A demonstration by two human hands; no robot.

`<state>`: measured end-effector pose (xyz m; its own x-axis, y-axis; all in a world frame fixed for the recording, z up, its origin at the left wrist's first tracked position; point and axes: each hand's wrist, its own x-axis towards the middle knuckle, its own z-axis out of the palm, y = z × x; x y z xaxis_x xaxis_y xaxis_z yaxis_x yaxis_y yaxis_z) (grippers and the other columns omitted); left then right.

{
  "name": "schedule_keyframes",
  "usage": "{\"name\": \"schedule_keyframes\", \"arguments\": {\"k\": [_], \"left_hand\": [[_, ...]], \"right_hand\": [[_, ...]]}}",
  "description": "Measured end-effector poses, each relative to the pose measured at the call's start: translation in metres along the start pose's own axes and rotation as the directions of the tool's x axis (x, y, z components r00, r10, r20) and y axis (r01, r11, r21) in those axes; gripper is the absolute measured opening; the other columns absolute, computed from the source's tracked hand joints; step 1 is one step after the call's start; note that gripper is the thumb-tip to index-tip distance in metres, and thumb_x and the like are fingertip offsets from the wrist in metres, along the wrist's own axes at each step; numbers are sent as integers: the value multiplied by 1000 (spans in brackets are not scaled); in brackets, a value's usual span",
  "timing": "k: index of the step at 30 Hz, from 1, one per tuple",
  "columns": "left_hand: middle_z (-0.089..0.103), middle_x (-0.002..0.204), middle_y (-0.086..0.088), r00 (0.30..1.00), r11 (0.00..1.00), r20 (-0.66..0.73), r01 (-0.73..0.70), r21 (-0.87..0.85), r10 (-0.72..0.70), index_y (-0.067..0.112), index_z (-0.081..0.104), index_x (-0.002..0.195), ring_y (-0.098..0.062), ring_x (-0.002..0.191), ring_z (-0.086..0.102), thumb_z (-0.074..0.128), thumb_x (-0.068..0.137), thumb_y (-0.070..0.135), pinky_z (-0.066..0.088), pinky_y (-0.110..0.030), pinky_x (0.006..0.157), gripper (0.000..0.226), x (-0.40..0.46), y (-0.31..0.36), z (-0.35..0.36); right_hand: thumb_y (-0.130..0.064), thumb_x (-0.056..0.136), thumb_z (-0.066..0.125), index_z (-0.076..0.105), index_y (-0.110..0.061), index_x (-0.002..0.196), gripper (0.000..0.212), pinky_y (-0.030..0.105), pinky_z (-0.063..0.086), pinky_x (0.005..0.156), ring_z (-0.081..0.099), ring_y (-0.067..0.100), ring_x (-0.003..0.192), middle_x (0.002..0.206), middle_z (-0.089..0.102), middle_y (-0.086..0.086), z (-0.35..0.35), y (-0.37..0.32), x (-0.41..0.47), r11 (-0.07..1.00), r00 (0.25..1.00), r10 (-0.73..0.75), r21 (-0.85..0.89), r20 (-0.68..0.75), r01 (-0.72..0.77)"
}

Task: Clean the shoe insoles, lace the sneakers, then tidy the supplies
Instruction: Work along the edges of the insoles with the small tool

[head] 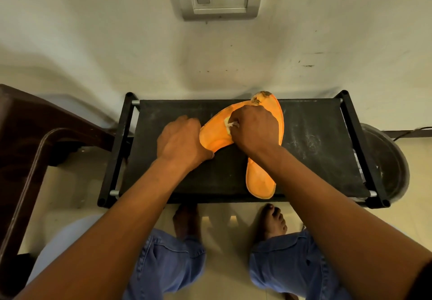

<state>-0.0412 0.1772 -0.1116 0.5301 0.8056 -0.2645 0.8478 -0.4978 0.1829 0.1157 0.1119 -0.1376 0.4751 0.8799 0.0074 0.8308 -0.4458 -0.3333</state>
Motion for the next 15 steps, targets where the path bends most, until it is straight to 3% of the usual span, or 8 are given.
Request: {"name": "schedule_keyframes", "arguments": {"k": [4,8,12,15], "left_hand": [[59,94,-6,999,1000,-41,-17,-15,16,20,63,84,-25,83,60,82,68,47,39,-34,64,37,-1,3,3],[57,98,-8,998,999,-60,-24,-36,22,15,63,87,-30,87,61,74,78,31,41,-35,66,22,-2,1,6],[61,100,-5,999,999,-31,-36,-38,34,19,68,94,-26,89,63,86,66,50,43,-33,66,45,0,0,2],[63,107,-4,999,998,-2,-47,-29,47,20,69,107,-23,95,63,89,63,54,43,-32,71,59,2,-3,2]], "right_hand": [[-23,89,62,78,-25,102,21,28,47,64,66,20,88,97,75,1,6,-20,-10,991,994,-112,70,22,110],[-26,91,60,74,-24,88,14,29,37,59,64,23,83,87,69,1,10,-41,-21,979,977,-206,10,47,206],[-22,90,63,75,-24,107,21,29,38,63,64,22,94,101,71,1,5,-20,-7,994,997,-74,-78,-26,71],[-27,93,61,75,-24,115,26,28,44,69,65,21,98,110,73,1,1,-2,6,998,994,60,-18,-94,-62]]}}
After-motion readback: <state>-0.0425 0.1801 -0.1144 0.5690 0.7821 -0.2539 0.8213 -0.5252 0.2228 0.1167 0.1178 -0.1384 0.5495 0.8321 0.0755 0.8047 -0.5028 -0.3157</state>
